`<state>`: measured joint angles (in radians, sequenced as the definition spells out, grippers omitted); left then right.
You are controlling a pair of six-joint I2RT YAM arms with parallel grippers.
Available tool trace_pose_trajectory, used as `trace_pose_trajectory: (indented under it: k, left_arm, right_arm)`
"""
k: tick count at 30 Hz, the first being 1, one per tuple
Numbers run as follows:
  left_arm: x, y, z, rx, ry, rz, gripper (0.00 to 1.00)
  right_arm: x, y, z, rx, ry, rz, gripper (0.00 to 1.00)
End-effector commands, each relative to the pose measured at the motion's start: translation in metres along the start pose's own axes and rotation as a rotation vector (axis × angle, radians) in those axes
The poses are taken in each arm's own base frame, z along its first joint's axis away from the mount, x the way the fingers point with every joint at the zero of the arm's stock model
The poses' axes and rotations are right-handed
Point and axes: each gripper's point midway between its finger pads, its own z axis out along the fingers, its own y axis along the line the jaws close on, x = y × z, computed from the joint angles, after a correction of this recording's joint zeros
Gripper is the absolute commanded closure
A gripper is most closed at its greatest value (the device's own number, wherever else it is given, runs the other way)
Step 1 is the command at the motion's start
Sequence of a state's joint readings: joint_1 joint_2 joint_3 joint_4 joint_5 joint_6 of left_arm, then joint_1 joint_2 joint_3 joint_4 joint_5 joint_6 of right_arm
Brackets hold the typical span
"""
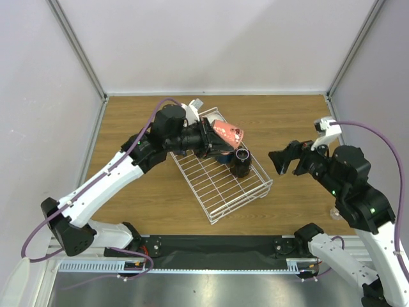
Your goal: Load the cups into the dish rack
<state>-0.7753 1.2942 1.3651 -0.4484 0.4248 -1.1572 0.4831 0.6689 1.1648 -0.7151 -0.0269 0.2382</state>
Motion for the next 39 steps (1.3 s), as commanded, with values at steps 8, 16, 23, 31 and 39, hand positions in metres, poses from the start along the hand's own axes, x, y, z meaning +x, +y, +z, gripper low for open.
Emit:
trace_pose_trajectory:
  k: [8, 16, 23, 31, 39]
  left_arm:
    - [-0.034, 0.117, -0.042, -0.650, -0.290, 0.568, 1.00]
    - [-0.046, 0.198, -0.032, -0.881, -0.357, 0.627, 1.00]
    - [-0.051, 0.204, 0.003, -0.850, -0.298, 0.659, 1.00]
    - [-0.058, 0.243, 0.013, -0.984, -0.239, 0.581, 1.00]
    - [-0.065, 0.262, 0.032, -0.967, -0.196, 0.564, 1.00]
  right_arm:
    - [0.000, -0.035, -0.034, 0.244, -0.009, 0.146, 0.04]
    - [-0.001, -0.040, -0.049, 0.280, -0.022, 0.176, 0.04]
    - [0.000, -0.043, -0.055, 0.307, -0.022, 0.211, 0.04]
    - [-0.002, -0.040, -0.047, 0.323, 0.018, 0.259, 0.05]
    - [0.001, -0.037, -0.041, 0.319, 0.044, 0.268, 0.05]
